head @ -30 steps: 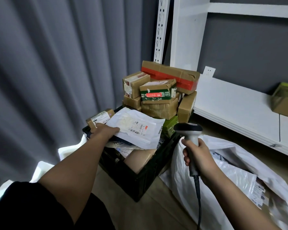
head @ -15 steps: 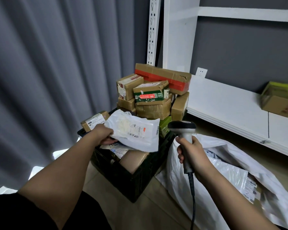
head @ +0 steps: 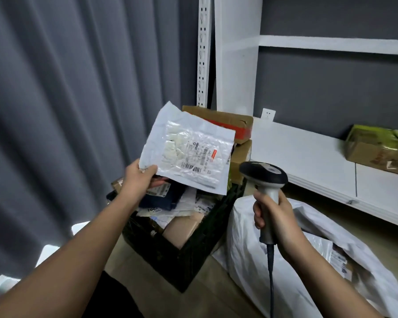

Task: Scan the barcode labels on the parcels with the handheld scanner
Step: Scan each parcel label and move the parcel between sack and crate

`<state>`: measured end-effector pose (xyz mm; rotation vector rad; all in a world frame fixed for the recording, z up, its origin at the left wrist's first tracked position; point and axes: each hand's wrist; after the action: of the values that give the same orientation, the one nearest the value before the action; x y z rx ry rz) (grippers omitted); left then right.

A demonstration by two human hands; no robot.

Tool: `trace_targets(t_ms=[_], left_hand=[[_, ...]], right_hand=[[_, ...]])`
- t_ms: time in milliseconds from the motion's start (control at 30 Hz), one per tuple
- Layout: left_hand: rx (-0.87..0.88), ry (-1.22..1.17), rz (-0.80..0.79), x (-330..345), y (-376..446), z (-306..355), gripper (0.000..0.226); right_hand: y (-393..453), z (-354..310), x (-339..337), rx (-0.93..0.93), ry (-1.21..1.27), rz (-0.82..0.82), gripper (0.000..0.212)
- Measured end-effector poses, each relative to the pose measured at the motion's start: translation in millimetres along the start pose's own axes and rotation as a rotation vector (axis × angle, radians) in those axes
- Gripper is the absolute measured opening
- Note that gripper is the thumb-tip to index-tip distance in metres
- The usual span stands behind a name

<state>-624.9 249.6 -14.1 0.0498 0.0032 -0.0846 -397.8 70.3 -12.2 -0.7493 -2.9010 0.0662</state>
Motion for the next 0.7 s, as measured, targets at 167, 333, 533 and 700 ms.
trace_targets(t_ms=[167,333,533,700], left_hand=[[0.003,-0.160,0.011,45,-13,3,0.029],[-0.170,-0.231,-0.012,56,-5,-2,0.029],[-0.473,-0.001,0.014,-17,23,-25,0.032],[-0.550,0.188,0.076,-63,35,-56,0.024]], right_hand=[[-9,-11,3,-0.098,0.022,-0.016,0.018],[-7,-9,-1,-0.102,-0.021,-0.023,0.012],[-2,-5,-6,-0.087,-0.047,-0.009,0.011],[2,-2,4,-0.054,-0.038,-0.006,0.013]])
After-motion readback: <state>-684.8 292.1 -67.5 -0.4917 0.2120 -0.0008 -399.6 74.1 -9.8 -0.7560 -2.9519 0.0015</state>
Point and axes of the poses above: each hand's wrist, its own y-axis towards the middle knuckle, its own x-axis out of the palm, z = x × y, and after that the axes turned 3 degrees about x, right-handed
